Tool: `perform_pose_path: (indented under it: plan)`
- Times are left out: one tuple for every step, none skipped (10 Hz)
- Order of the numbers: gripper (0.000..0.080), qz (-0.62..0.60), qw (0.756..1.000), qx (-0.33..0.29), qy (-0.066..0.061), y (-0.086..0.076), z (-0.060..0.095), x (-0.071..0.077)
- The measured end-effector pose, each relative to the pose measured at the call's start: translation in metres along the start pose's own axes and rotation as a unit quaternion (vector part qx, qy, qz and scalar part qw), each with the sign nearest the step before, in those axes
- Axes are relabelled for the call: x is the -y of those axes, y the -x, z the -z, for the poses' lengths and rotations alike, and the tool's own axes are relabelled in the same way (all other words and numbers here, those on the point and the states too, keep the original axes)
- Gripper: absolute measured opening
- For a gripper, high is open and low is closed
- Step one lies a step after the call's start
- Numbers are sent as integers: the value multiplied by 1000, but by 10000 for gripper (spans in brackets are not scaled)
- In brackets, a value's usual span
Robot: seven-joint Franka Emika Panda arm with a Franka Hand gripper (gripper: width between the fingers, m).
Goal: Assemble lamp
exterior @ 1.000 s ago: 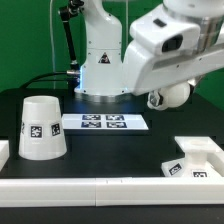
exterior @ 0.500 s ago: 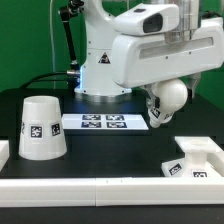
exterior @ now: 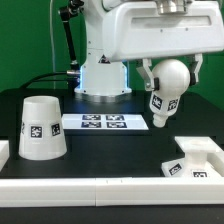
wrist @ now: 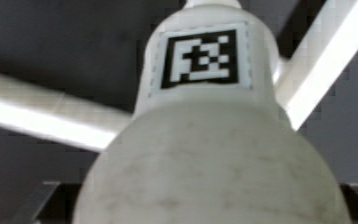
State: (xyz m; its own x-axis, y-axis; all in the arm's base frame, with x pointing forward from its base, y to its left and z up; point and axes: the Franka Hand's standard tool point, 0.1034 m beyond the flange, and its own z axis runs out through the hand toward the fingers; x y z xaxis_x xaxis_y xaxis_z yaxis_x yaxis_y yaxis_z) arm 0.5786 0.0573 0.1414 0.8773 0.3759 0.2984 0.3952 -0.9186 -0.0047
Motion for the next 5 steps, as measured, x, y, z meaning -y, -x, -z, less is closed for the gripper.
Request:
perform_pose_path:
  plan:
    - [577, 3, 1000, -22, 16, 7, -2, -6]
    - [577, 8, 999, -39, 31, 11, -3, -12]
    - [577, 2, 999, -35, 26, 10, -2, -8]
    - [577, 1, 999, -41, 24, 1, 7, 0]
    - [577, -4, 999, -42, 18, -8, 12, 6]
